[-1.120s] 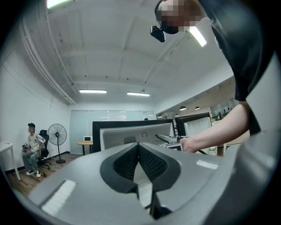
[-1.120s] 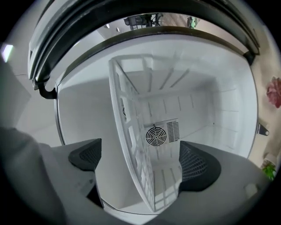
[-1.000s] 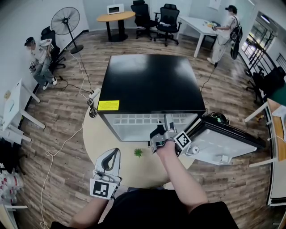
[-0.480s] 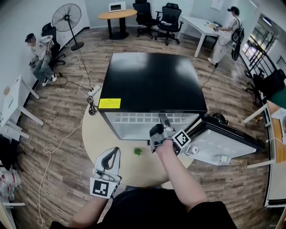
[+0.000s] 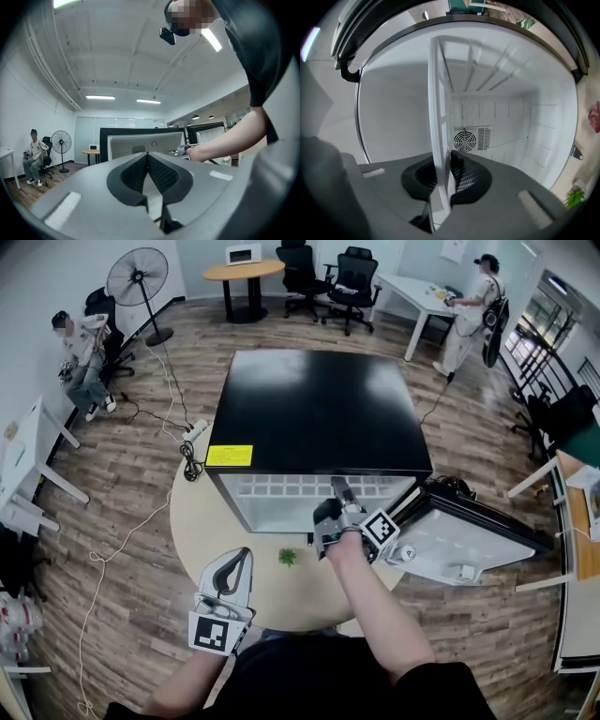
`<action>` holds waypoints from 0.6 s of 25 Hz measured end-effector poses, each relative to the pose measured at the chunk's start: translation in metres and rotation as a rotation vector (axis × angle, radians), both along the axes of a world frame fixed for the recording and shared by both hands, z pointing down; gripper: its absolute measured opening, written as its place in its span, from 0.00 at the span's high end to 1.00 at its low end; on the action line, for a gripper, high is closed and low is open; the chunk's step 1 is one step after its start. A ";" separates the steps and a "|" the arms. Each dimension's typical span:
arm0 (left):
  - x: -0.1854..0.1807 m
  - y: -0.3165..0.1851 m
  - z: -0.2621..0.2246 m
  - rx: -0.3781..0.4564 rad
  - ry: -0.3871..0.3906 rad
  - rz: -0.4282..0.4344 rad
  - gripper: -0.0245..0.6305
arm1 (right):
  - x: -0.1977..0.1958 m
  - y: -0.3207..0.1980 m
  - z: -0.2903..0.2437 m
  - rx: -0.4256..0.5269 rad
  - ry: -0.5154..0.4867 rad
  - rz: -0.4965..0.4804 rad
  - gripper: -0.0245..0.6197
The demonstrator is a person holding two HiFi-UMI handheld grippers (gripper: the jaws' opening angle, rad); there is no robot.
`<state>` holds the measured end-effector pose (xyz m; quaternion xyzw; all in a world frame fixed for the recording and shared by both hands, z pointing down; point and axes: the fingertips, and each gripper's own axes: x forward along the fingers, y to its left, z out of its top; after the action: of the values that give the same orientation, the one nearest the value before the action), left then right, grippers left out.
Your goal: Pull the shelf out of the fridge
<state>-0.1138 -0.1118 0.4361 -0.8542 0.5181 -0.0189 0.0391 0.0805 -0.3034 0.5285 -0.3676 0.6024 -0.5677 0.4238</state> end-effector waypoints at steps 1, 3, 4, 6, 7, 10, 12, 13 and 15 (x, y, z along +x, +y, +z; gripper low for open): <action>0.001 0.001 0.002 -0.016 -0.003 0.001 0.96 | 0.000 0.000 0.000 -0.001 0.002 0.001 0.90; 0.001 0.002 0.003 -0.027 -0.006 0.001 0.96 | 0.000 0.001 0.000 -0.005 0.011 0.004 0.90; 0.001 0.002 0.002 -0.024 -0.004 0.001 0.96 | 0.000 0.001 0.000 -0.008 0.015 0.006 0.90; 0.000 0.002 -0.001 -0.004 0.004 0.000 0.96 | 0.001 0.001 -0.001 -0.014 0.020 0.011 0.90; 0.000 0.003 -0.002 0.002 0.006 -0.001 0.96 | 0.001 0.002 -0.001 -0.017 0.021 0.013 0.90; -0.001 0.005 0.001 -0.019 -0.001 -0.003 0.96 | 0.001 0.003 -0.001 -0.020 0.029 0.021 0.90; -0.002 0.005 0.001 -0.019 -0.002 -0.003 0.96 | 0.001 0.003 -0.001 -0.018 0.031 0.023 0.90; -0.002 0.006 0.001 -0.021 0.000 -0.004 0.96 | 0.000 0.003 -0.002 -0.019 0.031 0.024 0.90; -0.003 0.006 0.001 -0.018 0.002 -0.005 0.96 | 0.000 0.004 -0.002 -0.023 0.031 0.026 0.90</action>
<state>-0.1168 -0.1059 0.4368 -0.8534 0.5199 -0.0227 0.0305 0.0805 -0.2993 0.5264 -0.3892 0.5976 -0.5631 0.4175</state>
